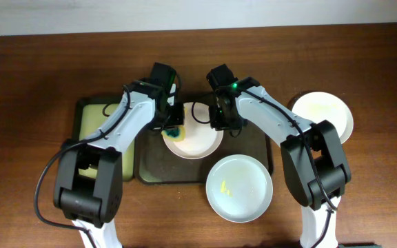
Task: Clean dirty plates on tray and stack at the side
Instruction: 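Scrub the second plate with the sponge held in the left gripper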
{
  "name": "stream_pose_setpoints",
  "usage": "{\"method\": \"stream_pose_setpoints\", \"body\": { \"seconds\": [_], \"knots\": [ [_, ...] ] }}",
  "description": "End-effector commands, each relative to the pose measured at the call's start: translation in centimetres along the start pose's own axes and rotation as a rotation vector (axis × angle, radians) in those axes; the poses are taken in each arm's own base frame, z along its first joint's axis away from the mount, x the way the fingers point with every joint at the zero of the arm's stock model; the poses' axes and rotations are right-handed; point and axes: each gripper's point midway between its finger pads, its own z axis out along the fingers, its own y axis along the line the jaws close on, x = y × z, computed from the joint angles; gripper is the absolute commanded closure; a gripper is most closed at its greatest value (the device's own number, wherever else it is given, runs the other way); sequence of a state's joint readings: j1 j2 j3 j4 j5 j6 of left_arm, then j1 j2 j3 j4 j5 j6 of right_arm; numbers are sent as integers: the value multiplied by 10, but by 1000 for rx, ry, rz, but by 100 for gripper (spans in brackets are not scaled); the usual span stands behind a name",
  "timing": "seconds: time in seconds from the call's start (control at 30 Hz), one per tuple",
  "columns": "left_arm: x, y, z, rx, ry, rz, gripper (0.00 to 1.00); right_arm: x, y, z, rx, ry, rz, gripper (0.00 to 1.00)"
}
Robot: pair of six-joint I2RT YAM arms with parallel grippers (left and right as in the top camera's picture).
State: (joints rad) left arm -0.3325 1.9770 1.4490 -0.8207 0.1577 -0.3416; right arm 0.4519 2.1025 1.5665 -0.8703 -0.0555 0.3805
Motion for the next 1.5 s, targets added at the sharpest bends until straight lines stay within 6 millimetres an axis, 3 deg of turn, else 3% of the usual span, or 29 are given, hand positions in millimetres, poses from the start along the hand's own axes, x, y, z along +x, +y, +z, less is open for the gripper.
{"method": "stream_pose_setpoints", "body": {
  "seconds": [0.0,0.07,0.13,0.4,0.5,0.57,0.8,0.87,0.97,1.07,1.13,1.2,1.3,1.47],
  "knots": [
    [-2,-6,1,23,-4,-6,100,-6,-3,-10,3,-40,-5,85],
    [-2,-6,1,23,-5,-6,100,-7,-3,-4,1,-43,-5,84],
    [-2,-7,1,23,-5,-5,100,-9,-3,4,0,-49,-35,96],
    [-4,-5,2,9,-18,-2,100,-10,-1,3,-10,-52,-51,96],
    [3,-9,15,4,-26,8,100,-10,-1,3,-10,-51,-51,96],
    [2,7,21,-71,-56,-59,100,-10,-1,3,-10,-51,-51,96],
    [14,13,28,-86,-20,-51,100,-9,-1,4,-8,-47,-51,96],
    [17,17,37,-76,11,-61,100,-9,-1,4,-8,-47,-51,96],
    [37,21,69,-40,126,-61,100,-9,-1,4,-8,-48,-51,96],
    [51,0,72,98,205,-33,100,-9,-1,3,-9,-49,-51,96],
    [58,-3,70,119,235,-32,100,-9,-1,3,-9,-49,-51,96],
    [64,-23,65,233,269,-7,100,-9,-1,3,-9,-48,-51,96],
    [64,-35,62,308,279,-10,100,-9,-1,4,-9,-49,-51,96],
    [51,-83,32,616,289,-4,100,-10,0,3,-10,-51,-51,96]
  ]
}}
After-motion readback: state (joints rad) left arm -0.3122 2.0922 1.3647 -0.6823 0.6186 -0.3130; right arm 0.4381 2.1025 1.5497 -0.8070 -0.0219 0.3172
